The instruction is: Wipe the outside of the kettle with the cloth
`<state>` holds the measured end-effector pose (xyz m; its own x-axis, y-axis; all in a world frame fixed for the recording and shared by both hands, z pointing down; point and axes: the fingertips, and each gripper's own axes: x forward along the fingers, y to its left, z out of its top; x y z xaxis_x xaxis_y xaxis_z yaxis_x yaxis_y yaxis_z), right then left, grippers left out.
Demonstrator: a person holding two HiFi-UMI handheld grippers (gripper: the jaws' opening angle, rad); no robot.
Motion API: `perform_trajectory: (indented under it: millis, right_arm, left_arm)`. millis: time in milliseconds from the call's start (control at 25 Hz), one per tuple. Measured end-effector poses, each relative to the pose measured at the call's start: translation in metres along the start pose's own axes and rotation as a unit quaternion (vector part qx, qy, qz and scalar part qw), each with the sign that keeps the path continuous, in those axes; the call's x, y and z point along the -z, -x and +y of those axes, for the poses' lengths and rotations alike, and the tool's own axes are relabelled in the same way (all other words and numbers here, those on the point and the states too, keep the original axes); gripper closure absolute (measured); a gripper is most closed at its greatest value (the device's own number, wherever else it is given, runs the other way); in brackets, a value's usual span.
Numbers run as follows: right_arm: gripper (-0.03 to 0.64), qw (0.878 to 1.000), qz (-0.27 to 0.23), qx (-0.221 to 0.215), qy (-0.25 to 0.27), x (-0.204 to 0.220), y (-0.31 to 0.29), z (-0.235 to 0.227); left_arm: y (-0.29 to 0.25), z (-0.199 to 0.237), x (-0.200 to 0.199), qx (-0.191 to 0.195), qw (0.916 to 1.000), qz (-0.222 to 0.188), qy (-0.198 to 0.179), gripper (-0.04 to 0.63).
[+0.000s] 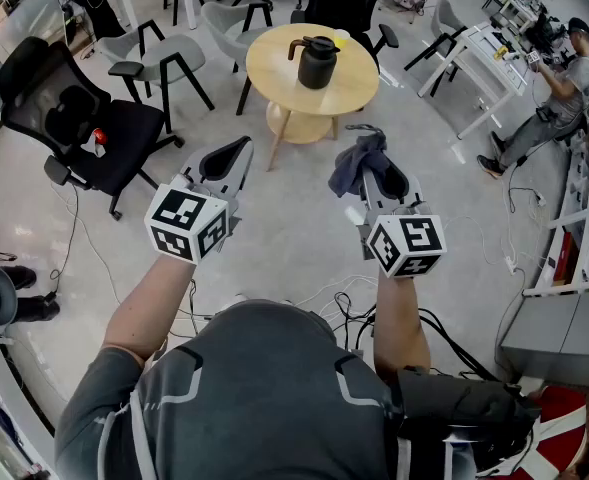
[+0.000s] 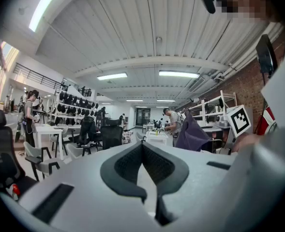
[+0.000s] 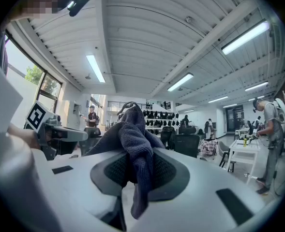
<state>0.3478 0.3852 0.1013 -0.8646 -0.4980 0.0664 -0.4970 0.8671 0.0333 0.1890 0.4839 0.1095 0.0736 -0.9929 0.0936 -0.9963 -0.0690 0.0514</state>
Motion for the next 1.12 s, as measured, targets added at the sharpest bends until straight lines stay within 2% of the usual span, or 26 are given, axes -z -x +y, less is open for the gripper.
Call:
perform_trajectory:
  millis: [600,1120]
  right_arm:
    - [0.522,1.0,-0.014,0.012,0.004,-0.011,-0.006,0.009]
    - [0.522,0.999,-0.025,0.027,-0.008,-0.014,-0.026,0.038]
  left_arm:
    - [0.008,0.019,-0.003,-0.012,0.9998,-0.012,-0.008,0.586]
    - [0.026,0.056,0.003,0.007,0.9993,-0.035,0.006,0.586]
